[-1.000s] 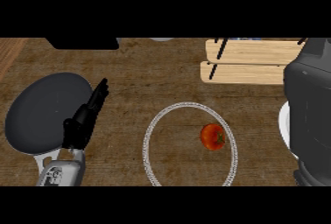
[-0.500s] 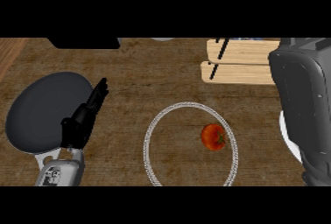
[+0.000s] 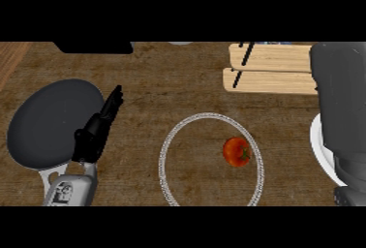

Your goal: Pick the cupcake from the placemat and place it in the tiered shelf

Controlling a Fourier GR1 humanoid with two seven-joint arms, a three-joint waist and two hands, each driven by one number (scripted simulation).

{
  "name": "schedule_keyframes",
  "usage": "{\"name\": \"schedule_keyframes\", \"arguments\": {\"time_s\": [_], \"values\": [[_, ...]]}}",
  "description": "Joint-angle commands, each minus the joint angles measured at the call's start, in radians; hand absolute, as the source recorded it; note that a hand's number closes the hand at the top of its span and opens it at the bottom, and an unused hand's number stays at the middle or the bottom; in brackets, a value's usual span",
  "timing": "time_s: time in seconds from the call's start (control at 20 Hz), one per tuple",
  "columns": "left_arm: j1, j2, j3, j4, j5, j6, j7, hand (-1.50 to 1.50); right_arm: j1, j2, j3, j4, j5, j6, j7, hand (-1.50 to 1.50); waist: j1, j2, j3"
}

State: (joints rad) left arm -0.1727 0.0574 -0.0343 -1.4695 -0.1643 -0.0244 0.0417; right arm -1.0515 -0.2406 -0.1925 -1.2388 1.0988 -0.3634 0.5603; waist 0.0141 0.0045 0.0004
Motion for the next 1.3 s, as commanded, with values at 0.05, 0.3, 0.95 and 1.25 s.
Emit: {"name": "schedule_keyframes", "arguments": {"time_s": [0.05, 0.3, 0.95, 1.25], "values": [[0.016, 0.002, 0.014, 0.045, -0.008, 0.010, -0.066, 0.00, -0.031, 0.015, -0.031, 0.155, -0.061, -0.130, -0.095, 1.50, 0.000, 0.000, -0.001], [-0.011, 0.016, 0.031, -0.002, 0.035, -0.029, 0.013, 0.00, -0.069, -0.100, -0.097, 0.236, -0.167, -0.096, -0.209, 1.50, 0.000, -0.001, 0.000], [0.069, 0.005, 0.010, 0.002, 0.010, -0.022, -0.068, 0.00, 0.058, -0.105, -0.095, 0.162, -0.016, -0.152, 0.055, -1.50, -0.006, -0.004, 0.000], [-0.025, 0.023, 0.048, 0.048, 0.012, -0.013, -0.026, 0.00, 0.126, -0.112, -0.124, -0.034, -0.178, -0.066, 0.033, -1.50, -0.019, -0.006, 0.000]]}}
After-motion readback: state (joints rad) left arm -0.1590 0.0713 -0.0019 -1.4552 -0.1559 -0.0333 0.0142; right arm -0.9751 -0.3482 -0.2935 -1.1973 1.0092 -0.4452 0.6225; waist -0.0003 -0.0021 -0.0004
